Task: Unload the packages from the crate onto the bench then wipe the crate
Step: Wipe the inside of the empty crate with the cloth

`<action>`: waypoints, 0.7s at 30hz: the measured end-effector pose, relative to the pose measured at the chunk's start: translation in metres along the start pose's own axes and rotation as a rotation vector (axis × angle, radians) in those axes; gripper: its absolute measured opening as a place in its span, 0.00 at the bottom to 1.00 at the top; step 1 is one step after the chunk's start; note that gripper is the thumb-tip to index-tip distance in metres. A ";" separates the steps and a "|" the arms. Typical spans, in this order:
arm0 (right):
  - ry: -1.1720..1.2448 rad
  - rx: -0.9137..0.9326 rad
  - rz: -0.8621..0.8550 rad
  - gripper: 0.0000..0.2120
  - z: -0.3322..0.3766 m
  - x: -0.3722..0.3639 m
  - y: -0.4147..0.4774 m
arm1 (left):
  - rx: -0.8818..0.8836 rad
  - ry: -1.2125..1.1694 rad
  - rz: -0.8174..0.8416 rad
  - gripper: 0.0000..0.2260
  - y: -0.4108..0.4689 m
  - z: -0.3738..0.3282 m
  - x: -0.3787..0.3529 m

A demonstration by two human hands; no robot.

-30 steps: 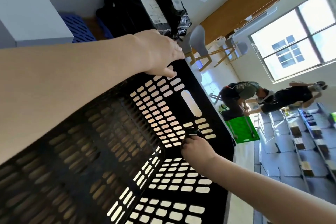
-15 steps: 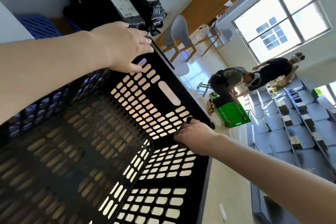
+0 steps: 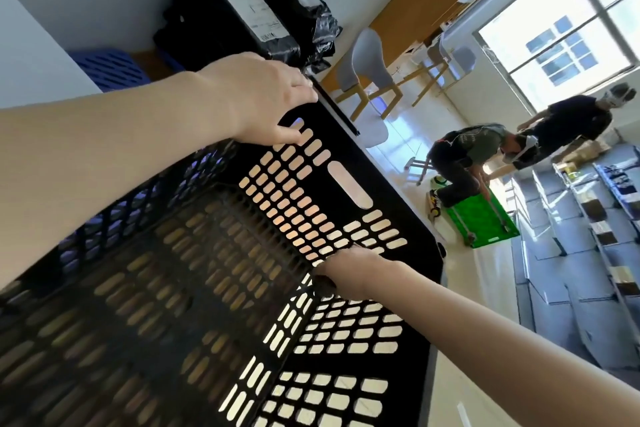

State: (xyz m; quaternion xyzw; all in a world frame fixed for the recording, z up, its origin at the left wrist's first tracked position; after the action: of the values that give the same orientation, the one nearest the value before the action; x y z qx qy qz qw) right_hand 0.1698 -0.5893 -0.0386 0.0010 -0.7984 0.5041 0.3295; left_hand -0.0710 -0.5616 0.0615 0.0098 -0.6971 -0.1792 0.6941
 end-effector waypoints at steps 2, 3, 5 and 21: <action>0.170 0.067 -0.152 0.20 0.001 0.016 -0.023 | -0.010 0.044 -0.030 0.34 -0.002 -0.005 0.009; 0.257 0.104 -0.231 0.22 0.000 0.023 -0.035 | -0.004 0.031 -0.029 0.33 -0.006 -0.009 0.014; 0.389 0.161 -0.357 0.23 -0.001 0.035 -0.058 | 0.013 -0.011 -0.122 0.27 -0.010 -0.009 0.021; 0.829 0.641 -0.663 0.25 -0.010 0.069 -0.113 | 0.405 -0.056 -0.034 0.25 -0.180 -0.046 0.082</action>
State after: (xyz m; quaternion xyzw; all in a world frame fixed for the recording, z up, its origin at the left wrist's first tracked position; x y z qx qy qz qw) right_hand 0.1589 -0.6140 0.0911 0.1521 -0.3698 0.5480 0.7347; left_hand -0.0718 -0.7624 0.0923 0.1561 -0.7376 -0.0473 0.6552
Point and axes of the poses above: each hand's wrist, its own y-axis towards the middle knuckle, its own x-axis out of the back of the hand, z = x × y, the point moved 6 cm from there along y, towards the middle knuckle, and after that the axes turned 6 degrees about y, right-handed, at the moved point
